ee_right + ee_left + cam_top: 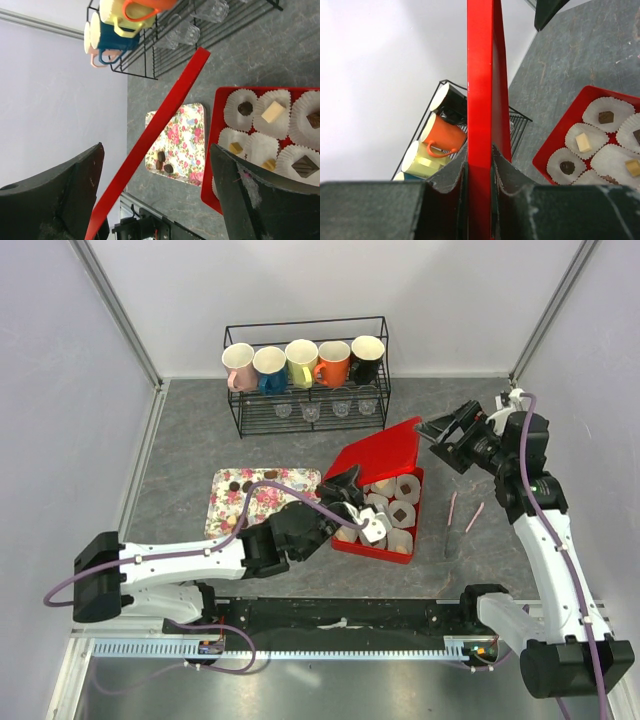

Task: Pack the chocolate
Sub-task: Adjust the box lid.

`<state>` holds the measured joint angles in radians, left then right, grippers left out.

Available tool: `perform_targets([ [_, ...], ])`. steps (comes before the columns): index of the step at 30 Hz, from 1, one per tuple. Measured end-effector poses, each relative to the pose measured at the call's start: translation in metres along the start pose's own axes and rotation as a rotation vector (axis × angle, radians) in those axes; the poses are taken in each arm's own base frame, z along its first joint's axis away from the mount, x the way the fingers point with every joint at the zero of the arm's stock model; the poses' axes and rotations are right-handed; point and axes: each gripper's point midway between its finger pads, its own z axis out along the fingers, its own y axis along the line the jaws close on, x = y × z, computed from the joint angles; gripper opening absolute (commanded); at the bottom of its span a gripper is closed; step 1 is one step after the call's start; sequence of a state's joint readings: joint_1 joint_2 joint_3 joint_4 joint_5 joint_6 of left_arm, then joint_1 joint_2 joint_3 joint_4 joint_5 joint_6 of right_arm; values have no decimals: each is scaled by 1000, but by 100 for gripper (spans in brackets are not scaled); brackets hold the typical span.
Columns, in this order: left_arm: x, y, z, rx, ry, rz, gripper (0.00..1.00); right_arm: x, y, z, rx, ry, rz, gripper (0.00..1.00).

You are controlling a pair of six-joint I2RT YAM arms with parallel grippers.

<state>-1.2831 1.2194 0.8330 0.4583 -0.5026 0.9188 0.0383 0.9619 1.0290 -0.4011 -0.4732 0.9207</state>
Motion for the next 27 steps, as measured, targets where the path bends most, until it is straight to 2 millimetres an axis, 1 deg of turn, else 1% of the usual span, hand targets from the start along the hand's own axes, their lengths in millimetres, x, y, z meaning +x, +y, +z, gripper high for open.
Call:
perform_targets([
  [4, 1, -13, 5, 24, 4, 41, 2, 10, -13, 9, 23, 45, 16, 84],
  [5, 2, -16, 6, 29, 6, 50, 2, 14, -16, 11, 27, 57, 21, 80],
  [7, 4, -21, 9, 40, 13, 74, 2, 19, -23, 14, 37, 78, 28, 77],
  [8, 5, -23, 9, 44, 15, 81, 2, 22, -25, 14, 40, 86, 29, 73],
  [16, 12, -42, 10, 70, 32, 126, 5, 35, -42, 24, 51, 131, 51, 59],
  [21, 14, -55, 10, 81, 34, 148, 7, 44, -54, 32, 51, 162, 77, 53],
  [22, 15, -58, 10, 83, 38, 152, 7, 45, -56, 34, 51, 170, 84, 50],
  [24, 17, -63, 11, 86, 42, 161, 10, 48, -59, 37, 54, 181, 97, 44],
  [25, 18, -66, 11, 88, 44, 166, 11, 49, -60, 37, 57, 185, 101, 40],
  [27, 19, -68, 10, 77, 50, 166, 19, 50, -61, 38, 59, 187, 110, 36],
])
